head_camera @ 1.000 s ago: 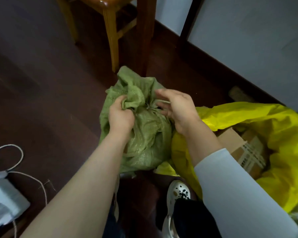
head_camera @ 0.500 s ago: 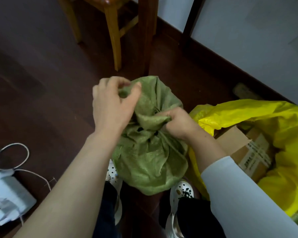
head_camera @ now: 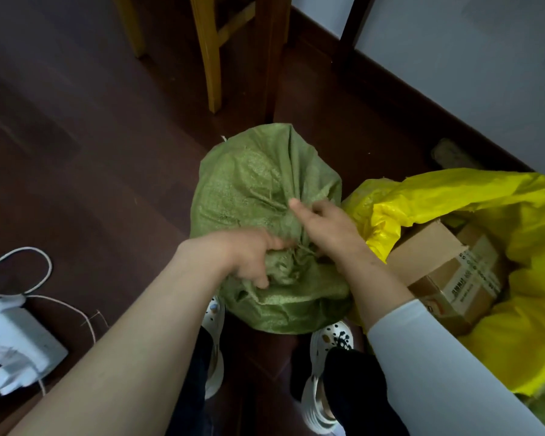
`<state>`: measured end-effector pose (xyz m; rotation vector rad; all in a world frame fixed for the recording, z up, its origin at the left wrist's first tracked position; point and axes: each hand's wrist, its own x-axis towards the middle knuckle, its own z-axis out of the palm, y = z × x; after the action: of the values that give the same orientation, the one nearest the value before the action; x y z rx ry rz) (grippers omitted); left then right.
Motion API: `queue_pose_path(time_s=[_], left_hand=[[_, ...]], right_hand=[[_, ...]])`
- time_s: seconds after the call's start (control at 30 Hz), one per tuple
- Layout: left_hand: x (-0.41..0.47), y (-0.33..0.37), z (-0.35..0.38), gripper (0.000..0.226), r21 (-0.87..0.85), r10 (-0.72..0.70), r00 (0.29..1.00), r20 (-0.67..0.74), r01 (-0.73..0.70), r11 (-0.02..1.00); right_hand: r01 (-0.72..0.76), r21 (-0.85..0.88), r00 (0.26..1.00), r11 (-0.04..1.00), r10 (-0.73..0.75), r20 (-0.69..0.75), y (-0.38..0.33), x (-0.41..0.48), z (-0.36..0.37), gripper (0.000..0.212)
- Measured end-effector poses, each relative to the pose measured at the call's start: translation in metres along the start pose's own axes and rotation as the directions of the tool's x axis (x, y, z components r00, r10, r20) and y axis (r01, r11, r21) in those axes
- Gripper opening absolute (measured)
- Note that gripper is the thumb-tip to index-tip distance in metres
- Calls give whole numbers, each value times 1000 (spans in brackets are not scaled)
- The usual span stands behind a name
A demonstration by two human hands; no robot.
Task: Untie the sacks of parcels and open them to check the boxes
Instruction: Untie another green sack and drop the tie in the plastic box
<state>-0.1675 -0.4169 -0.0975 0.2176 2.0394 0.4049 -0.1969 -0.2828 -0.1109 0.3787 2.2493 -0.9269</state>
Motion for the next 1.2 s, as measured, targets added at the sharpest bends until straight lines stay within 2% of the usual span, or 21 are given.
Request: queue_pose_path(time_s=[0.03, 0.1, 0.13, 0.2, 0.27, 0.3, 0.33, 0.4, 0.47, 0.5, 0.57, 0.63, 0.7, 0.73, 0.8, 0.9, 0.97, 1.03, 1.13, 1.17, 1.2], left_hand=[[-3, 5, -1, 80, 2, -13, 999, 39, 13, 1000], [-6, 8, -3, 62, -67, -80, 994, 69, 85, 994], [-7, 7, -5, 49, -133, -112, 993, 41, 117, 984], [-8, 0, -11, 28, -247, -216, 960, -178, 169, 954], [-1, -8, -13, 19, -307, -323, 817, -478, 189, 933], [5, -10, -12, 19, -355, -339, 760, -555, 152, 923], [11, -11, -11, 25, -409, -330, 750, -573, 87, 908], [26, -11, -5, 38, -462, -253, 819, -515, -17, 887], [37, -12, -1, 41, -426, -207, 858, -471, -16, 904], [40, -13, 0, 41, -416, -210, 861, -463, -2, 909], [41, -15, -2, 42, -421, -214, 865, -453, 4, 907], [39, -16, -4, 44, -414, -206, 875, -438, 7, 910], [36, -17, -5, 49, -377, -199, 879, -433, 24, 926], [35, -17, -6, 50, -364, -199, 874, -444, 28, 931], [33, -17, -7, 52, -371, -215, 855, -472, 29, 928], [31, -16, -9, 52, -411, -258, 827, -500, 36, 911], [27, -13, -10, 49, -413, -275, 816, -509, 49, 909], [21, -10, -13, 43, -420, -280, 786, -551, 29, 907], [2, -3, -27, 41, -401, -273, 696, -665, -24, 916], [-5, -1, -31, 44, -338, -233, 689, -686, -18, 941], [-11, 1, -33, 53, -230, -164, 725, -669, 8, 973]], right_hand=[[6, -48, 1000, 999, -5, 25, 2, 0, 3, 68], [58, -102, 998, 993, -56, 19, 7, -3, 9, 65], [81, -101, 997, 992, -81, 5, 8, -6, 11, 63], [106, -87, 994, 991, -103, 33, 8, -13, 20, 62], [170, -122, 981, 978, -155, 120, 9, -21, 31, 66], [208, -141, 968, 968, -182, 175, 9, -26, 36, 69], [239, -179, 955, 954, -198, 222, 8, -31, 40, 71], [282, -344, 946, 896, -200, 255, 6, -38, 45, 68], [302, -447, 950, 842, -228, 213, 4, -39, 41, 54], [308, -442, 950, 842, -244, 196, 4, -36, 40, 46], [305, -356, 951, 883, -263, 161, 7, -31, 34, 41], [226, -69, 971, 972, -219, 100, 14, -23, 35, 48], [92, 203, 991, 975, -109, 76, 18, -19, 37, 63], [46, 231, 993, 972, -70, 99, 20, -20, 38, 73], [-11, 178, 983, 984, -22, 184, 24, -18, 37, 83], [-63, 106, 959, 992, 31, 282, 23, -19, 31, 71], [-51, 145, 959, 988, 8, 283, 22, -18, 29, 53], [-100, 316, 958, 944, 5, 288, 19, -16, 27, 37], [-222, 636, 939, 739, -13, 343, 12, -14, 19, 19], [-227, 694, 941, 683, -31, 338, 10, -12, 18, 16], [-230, 741, 942, 631, -47, 332, 7, -10, 17, 14]])
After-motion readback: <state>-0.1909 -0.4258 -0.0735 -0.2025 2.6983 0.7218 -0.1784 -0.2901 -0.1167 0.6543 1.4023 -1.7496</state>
